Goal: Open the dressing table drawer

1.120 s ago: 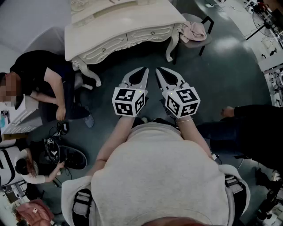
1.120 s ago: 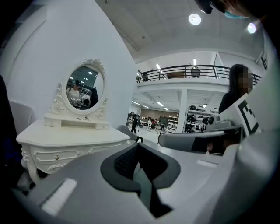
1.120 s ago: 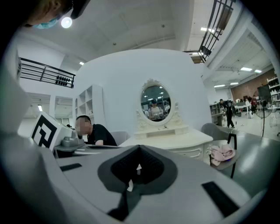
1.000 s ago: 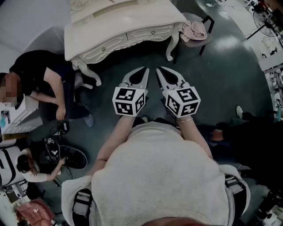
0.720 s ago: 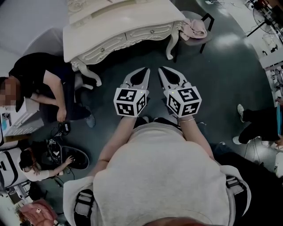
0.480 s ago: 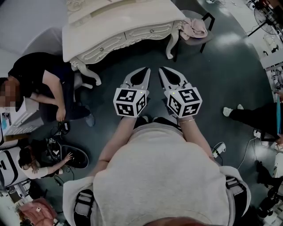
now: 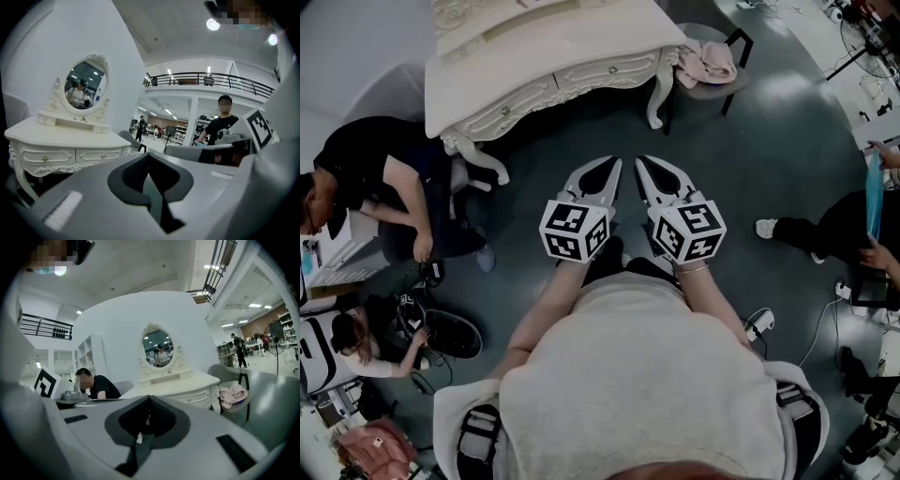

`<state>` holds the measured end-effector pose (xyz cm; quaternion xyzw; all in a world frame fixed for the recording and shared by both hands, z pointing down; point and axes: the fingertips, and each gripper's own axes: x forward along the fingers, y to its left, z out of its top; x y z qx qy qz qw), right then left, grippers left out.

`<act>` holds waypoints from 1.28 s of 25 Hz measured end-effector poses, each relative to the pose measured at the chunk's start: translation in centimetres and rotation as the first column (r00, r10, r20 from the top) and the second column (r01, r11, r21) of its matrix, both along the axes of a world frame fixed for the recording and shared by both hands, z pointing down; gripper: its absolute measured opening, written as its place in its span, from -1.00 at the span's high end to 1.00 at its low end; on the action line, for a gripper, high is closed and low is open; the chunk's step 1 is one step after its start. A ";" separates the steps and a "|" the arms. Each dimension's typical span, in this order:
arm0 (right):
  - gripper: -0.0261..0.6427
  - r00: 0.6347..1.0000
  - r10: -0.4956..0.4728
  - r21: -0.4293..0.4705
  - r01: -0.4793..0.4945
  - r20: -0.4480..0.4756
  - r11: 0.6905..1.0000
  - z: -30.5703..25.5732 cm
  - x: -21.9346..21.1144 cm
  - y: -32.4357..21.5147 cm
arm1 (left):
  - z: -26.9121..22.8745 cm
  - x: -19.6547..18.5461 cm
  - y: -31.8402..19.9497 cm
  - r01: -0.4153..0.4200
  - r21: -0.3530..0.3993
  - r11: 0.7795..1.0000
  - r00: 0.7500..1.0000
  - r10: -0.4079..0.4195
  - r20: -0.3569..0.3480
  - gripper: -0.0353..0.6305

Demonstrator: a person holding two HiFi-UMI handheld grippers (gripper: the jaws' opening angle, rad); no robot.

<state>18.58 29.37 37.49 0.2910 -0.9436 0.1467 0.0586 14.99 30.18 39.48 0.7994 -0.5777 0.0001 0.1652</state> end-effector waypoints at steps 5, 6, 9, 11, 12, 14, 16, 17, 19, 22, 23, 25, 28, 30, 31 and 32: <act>0.90 1.000 -0.007 -0.029 0.008 0.002 1.000 0.9 0.3 -1.1 | 0.8 0.0 -1.1 0.021 -0.024 0.999 1.000 -0.021 0.006 0.87; 0.90 1.000 -0.006 -0.029 0.007 0.004 1.000 0.9 0.2 -1.5 | 0.7 -0.2 -1.6 0.027 -0.021 0.999 1.000 -0.027 0.007 0.87; 0.90 1.000 0.000 -0.028 0.000 0.007 1.000 1.1 -0.6 -3.4 | 1.0 -1.3 -3.2 0.040 -0.018 0.999 0.999 -0.040 0.007 0.87; 0.90 1.000 0.004 -0.024 -0.004 0.007 1.000 1.3 -1.5 -4.8 | 1.5 -2.4 -4.7 0.044 -0.021 0.999 0.999 -0.044 0.004 0.87; 0.90 1.000 0.008 -0.021 -0.008 0.006 1.000 1.4 -2.0 -5.8 | 1.7 -3.1 -5.6 0.045 -0.021 0.999 0.999 -0.045 0.001 0.87; 0.90 1.000 0.018 -0.015 -0.018 0.004 1.000 1.5 -3.1 -8.1 | 1.9 -4.6 -7.9 0.047 -0.019 0.999 0.999 -0.047 -0.009 0.87; 0.90 1.000 0.029 -0.005 -0.029 -0.001 1.000 1.4 -4.3 -10.7 | 1.8 -6.2 -10.5 0.048 -0.014 0.999 0.999 -0.049 -0.019 0.87; 0.90 0.999 0.035 0.000 -0.035 -0.002 0.999 1.2 -5.1 -12.1 | 1.6 -7.1 -11.9 0.046 -0.008 0.999 0.999 -0.046 -0.021 0.87; 0.90 0.999 0.050 0.011 -0.050 -0.004 0.999 0.8 -6.6 -14.9 | 0.9 -8.8 -14.7 0.034 0.005 0.999 0.999 -0.034 -0.018 0.87; 0.90 0.998 0.067 0.026 -0.067 -0.001 0.997 0.0 -9.0 -18.6 | -0.4 -11.0 -18.9 0.005 0.027 1.000 1.000 -0.005 -0.005 0.87; 0.90 0.997 0.072 0.031 -0.072 0.001 0.997 -0.3 -9.8 -19.8 | -0.7 -11.7 -20.2 -0.005 0.034 0.999 1.000 0.005 -0.001 0.87; 0.90 0.997 0.083 0.041 -0.083 0.004 0.996 -0.6 -11.5 -22.1 | -1.1 -13.2 -22.7 -0.022 0.044 0.999 1.000 0.022 0.001 0.87; 0.90 0.994 0.106 0.048 -0.107 0.008 0.993 -0.9 -13.6 -25.3 | -1.3 -15.4 -25.9 -0.045 0.053 0.998 0.999 0.045 0.002 0.87; 0.90 0.993 0.119 0.045 -0.119 0.004 0.992 -0.9 -14.7 -26.8 | -1.3 -16.6 -27.5 -0.054 0.051 0.997 0.999 0.054 -0.003 0.87; 0.90 0.993 0.122 0.043 -0.122 0.001 0.992 -0.8 -15.2 -27.4 | -1.2 -17.1 -28.2 -0.056 0.047 0.997 0.998 0.057 -0.007 0.87; 0.90 0.992 0.124 0.039 -0.123 -0.004 0.992 -0.7 -15.6 -28.0 | -1.1 -17.4 -28.9 -0.059 0.042 0.997 0.998 0.060 -0.010 0.87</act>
